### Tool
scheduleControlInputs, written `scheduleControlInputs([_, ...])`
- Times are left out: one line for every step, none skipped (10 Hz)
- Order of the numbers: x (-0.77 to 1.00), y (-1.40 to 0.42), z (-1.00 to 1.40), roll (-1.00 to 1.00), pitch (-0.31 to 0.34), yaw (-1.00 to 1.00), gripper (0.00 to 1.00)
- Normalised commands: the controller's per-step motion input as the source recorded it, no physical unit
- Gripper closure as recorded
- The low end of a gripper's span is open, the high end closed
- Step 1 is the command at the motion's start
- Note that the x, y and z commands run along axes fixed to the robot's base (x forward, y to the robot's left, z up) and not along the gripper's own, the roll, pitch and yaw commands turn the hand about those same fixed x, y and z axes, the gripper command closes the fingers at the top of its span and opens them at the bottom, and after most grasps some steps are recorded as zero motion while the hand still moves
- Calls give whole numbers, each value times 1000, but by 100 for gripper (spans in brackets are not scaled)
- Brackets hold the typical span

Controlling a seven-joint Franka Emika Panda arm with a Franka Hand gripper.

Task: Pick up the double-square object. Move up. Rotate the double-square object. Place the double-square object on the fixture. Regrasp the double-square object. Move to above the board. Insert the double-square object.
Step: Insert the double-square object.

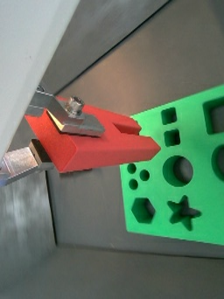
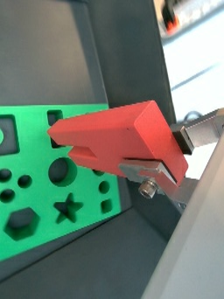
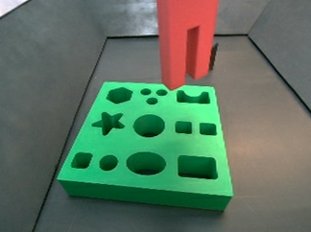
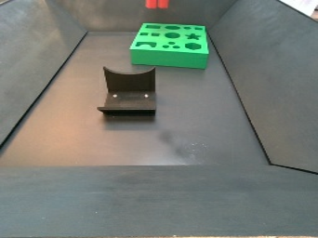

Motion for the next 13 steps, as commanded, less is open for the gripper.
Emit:
scheduleControlInputs([-17, 0, -234, 70, 0, -1000, 100])
scheduleControlInputs([-20, 0, -237, 67, 0, -1000, 100])
scheduleControlInputs([-11, 0, -234, 63, 0, -1000, 100])
scheduleControlInputs([0, 0, -214, 44, 0, -1000, 100])
scheduleControlInputs([0, 0, -194, 23, 0, -1000, 100])
scheduleControlInputs([480, 31, 29, 0, 0, -623, 100])
scheduleControlInputs([0, 0, 0, -7, 0, 0, 100])
scheduleControlInputs([9, -31, -109, 0, 0, -69, 100])
scheduleControlInputs([3, -180, -237, 0, 0, -969, 100])
scheduleControlInputs([0, -46, -323, 0, 0, -1000, 100])
scheduleControlInputs([0, -3, -366, 0, 0, -1000, 100])
scheduleControlInputs([234, -20, -257, -1, -36, -837, 100])
scheduleControlInputs([0, 0, -20, 0, 0, 0, 100])
